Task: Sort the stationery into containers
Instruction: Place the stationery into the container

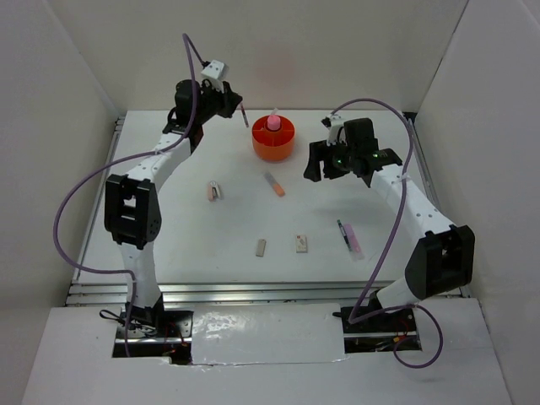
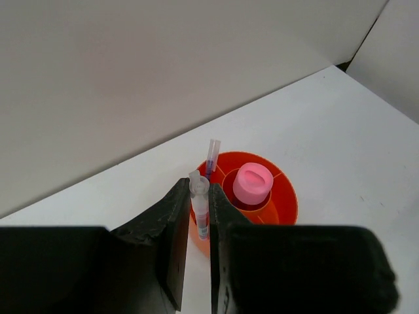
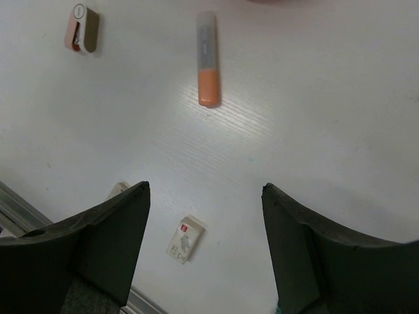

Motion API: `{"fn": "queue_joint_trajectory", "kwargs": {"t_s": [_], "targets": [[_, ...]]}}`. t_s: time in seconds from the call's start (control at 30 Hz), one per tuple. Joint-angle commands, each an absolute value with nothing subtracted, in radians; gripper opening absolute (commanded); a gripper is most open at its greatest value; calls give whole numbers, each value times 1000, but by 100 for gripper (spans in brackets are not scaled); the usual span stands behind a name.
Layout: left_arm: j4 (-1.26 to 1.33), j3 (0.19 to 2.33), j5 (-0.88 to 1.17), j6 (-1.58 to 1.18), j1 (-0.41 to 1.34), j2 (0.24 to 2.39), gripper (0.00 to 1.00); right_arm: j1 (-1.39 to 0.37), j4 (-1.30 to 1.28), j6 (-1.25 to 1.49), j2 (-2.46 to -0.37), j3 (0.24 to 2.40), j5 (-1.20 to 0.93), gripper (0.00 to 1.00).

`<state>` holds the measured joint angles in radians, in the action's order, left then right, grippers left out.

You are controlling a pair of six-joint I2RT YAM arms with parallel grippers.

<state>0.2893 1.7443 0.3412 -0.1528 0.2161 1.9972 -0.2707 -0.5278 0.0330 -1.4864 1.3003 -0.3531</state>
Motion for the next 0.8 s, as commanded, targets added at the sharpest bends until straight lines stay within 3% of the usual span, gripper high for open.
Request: {"fn": "queue_joint_trajectory", "kwargs": {"t_s": [0.0,0.47,0.77], "targets": [[477,1802,371,-110,229,2029,0,-245,-494,44,-1424,1278,-374,75],[532,1825,384,-69,265,2132,0,-204,-479,48,-1443,1236,-410,74],[538,1851,367,-46,279,2186,5,-193,-491,40,-1445,1232,-403,74]]}}
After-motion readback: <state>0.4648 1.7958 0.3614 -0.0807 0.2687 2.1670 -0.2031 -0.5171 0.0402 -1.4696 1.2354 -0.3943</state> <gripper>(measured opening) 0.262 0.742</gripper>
